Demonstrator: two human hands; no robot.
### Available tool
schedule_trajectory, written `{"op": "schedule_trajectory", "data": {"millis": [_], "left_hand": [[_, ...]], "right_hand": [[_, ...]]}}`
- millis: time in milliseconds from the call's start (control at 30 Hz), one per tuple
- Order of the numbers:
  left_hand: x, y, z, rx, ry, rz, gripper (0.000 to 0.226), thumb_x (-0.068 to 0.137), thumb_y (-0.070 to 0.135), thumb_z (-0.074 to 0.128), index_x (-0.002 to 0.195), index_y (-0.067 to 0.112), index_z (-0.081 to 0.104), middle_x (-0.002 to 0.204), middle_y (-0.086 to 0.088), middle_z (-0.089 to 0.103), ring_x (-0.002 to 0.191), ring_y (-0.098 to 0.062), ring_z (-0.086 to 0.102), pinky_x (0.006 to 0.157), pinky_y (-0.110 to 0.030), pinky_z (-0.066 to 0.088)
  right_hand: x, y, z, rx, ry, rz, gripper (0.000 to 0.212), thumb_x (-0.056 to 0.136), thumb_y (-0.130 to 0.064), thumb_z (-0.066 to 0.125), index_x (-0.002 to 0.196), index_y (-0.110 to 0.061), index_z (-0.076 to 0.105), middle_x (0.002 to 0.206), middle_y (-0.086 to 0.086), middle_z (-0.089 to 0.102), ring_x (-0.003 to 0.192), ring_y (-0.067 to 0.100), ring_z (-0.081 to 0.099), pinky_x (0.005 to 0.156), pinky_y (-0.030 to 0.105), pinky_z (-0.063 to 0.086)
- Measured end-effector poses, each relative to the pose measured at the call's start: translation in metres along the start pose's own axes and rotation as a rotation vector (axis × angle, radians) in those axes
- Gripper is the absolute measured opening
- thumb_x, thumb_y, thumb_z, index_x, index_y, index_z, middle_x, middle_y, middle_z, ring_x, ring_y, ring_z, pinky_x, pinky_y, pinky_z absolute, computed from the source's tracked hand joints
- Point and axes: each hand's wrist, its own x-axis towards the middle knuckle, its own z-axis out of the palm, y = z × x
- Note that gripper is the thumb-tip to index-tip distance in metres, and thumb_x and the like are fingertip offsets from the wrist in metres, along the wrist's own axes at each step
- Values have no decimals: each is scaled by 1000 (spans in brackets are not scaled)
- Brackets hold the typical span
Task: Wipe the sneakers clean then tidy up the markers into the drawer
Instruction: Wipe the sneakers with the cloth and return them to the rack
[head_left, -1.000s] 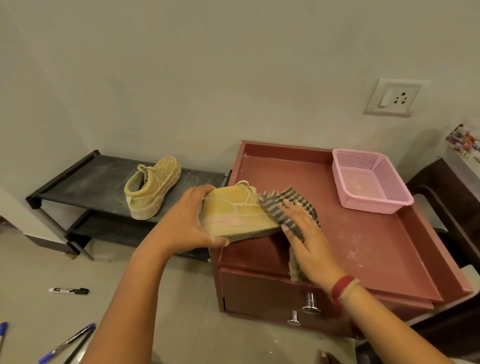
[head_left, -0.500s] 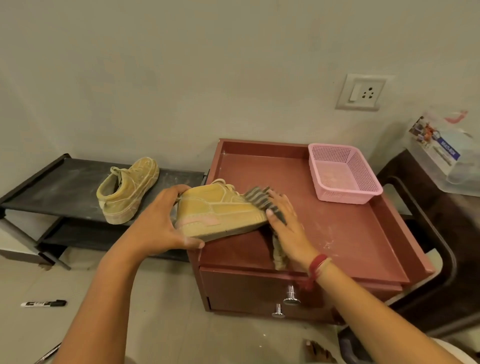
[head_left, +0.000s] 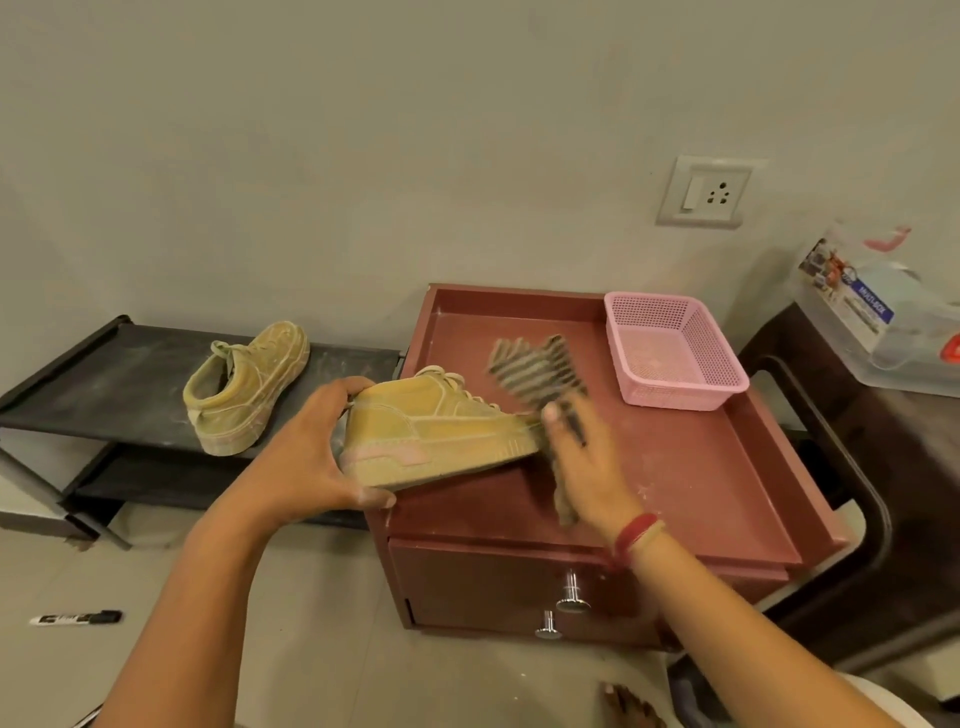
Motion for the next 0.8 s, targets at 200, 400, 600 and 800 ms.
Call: {"op": "schedule_trajectory", "data": {"millis": [200,400,600,800], "left_hand": [[-3,1,0,-13,3,22,101,40,48,83,126,47,30,125,23,40,116,-1,41,89,-22,37],[-6,1,2,9,10,51,105,43,44,88,123,61,22,124,43,27,115,13,34,92,-19,33],[-15,0,0,-6,-4,10,113,52,36,90,137,54,18,127,42,24,114,19,30,101,-29,30],[-8,49,0,-213,191,108,113,44,53,83,142,43,28,136,23,41,124,5,41,100,-23,36]], "right_hand": [[0,28,7,-141,15,106,23,96,-40,44,116,-34,55,125,-8,56,121,10,49,103,18,32],[28,40,-11,108,58,555,31,97,-40,44,97,-16,64,101,7,68,95,21,63,89,37,49],[38,-20,-17,378,347,529,21,97,-37,46,110,-27,59,115,9,63,110,32,59,94,53,48],[-3,-111,31,-140,66,-190,38,95,-33,43,131,-45,39,141,-8,45,132,6,39,111,37,31]]}}
